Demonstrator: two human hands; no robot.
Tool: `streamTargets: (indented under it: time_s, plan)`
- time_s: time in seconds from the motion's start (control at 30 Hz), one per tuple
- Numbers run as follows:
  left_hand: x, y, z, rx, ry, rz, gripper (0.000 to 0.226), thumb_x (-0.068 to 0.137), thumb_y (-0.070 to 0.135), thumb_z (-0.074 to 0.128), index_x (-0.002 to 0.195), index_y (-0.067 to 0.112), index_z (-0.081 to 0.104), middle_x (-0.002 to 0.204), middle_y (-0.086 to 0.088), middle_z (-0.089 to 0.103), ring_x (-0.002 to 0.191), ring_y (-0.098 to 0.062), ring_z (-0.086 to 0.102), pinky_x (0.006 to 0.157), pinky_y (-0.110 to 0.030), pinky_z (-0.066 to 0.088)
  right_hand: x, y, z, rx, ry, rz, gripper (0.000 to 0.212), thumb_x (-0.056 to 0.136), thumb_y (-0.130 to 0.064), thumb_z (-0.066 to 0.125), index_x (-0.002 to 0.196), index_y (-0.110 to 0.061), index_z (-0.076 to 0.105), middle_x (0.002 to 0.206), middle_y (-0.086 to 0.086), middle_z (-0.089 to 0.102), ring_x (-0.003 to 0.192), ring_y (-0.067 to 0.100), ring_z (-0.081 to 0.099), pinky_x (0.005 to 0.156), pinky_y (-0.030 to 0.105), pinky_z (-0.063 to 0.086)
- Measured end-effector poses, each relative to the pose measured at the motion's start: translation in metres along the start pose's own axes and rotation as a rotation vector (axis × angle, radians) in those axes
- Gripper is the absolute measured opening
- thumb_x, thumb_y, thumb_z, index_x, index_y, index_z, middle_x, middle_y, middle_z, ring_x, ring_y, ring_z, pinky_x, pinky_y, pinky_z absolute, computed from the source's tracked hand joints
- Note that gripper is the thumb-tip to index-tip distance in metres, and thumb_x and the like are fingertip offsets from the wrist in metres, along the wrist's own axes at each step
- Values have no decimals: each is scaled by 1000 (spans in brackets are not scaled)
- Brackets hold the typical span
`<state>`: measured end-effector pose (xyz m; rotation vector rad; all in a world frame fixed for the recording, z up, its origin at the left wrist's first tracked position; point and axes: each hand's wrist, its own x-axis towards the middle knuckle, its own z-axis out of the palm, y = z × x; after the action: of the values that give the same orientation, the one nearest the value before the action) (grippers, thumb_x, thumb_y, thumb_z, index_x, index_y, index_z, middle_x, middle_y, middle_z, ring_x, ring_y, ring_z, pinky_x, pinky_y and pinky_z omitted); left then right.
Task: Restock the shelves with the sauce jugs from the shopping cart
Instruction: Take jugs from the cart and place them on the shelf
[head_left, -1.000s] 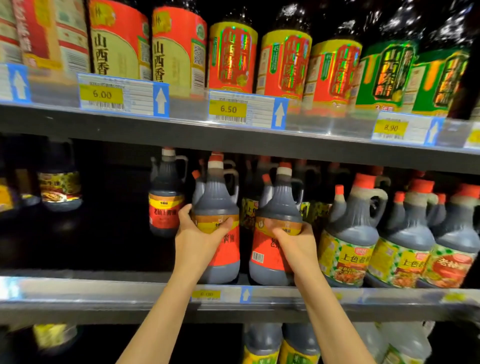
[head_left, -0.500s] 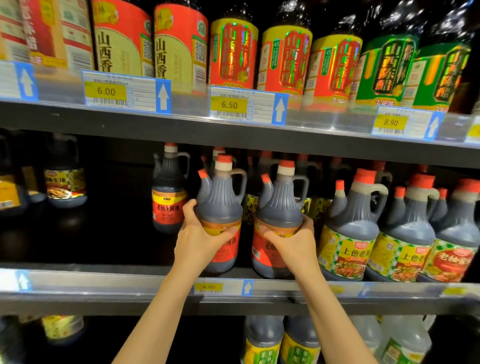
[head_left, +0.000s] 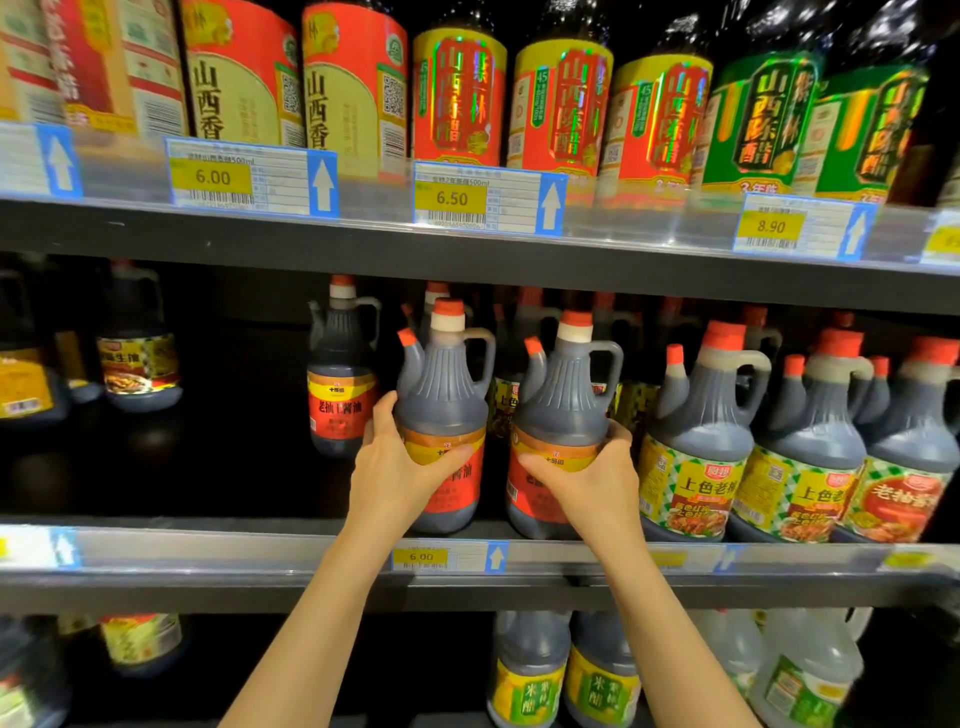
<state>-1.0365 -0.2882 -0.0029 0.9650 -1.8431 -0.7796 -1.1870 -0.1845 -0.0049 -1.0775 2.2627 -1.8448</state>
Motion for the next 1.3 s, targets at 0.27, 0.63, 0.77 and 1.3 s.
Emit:
streamTargets:
  time_s: [0.27,0.63,0.77,1.3]
  plan:
    - [-3,-5,2,60,-39,21,107,69,36,78,148,20,7,143,-11,39,122,-32,47,96,-51,45,-8,4,-4,-126,-62,-89,105,65,-32,82,144,-16,15,134,12,48,119,31,51,95,45,46]
    - [-1,-4,5,92,-18,59,105,70,36,77,148,16,10,139,-15,42,119,-34,49,94,-48,46,-6,0,-1,-149,-32,-93,104,63,-39,81,143,-17,18,131,13,49,114,33,54,91,46,48]
    - [-2,-5,4,106,-13,68,104,70,36,77,147,14,11,138,-16,43,119,-34,49,94,-48,45,-6,0,-4,-150,-48,-96,103,64,-36,82,143,-17,19,131,13,50,115,32,53,93,45,48]
    - [-30,8,4,140,2,64,101,76,39,72,148,18,6,139,-11,37,122,-29,45,88,-40,42,-19,-4,-19,-138,-89,-117,106,69,-36,80,147,-13,11,141,14,42,126,32,46,99,46,44]
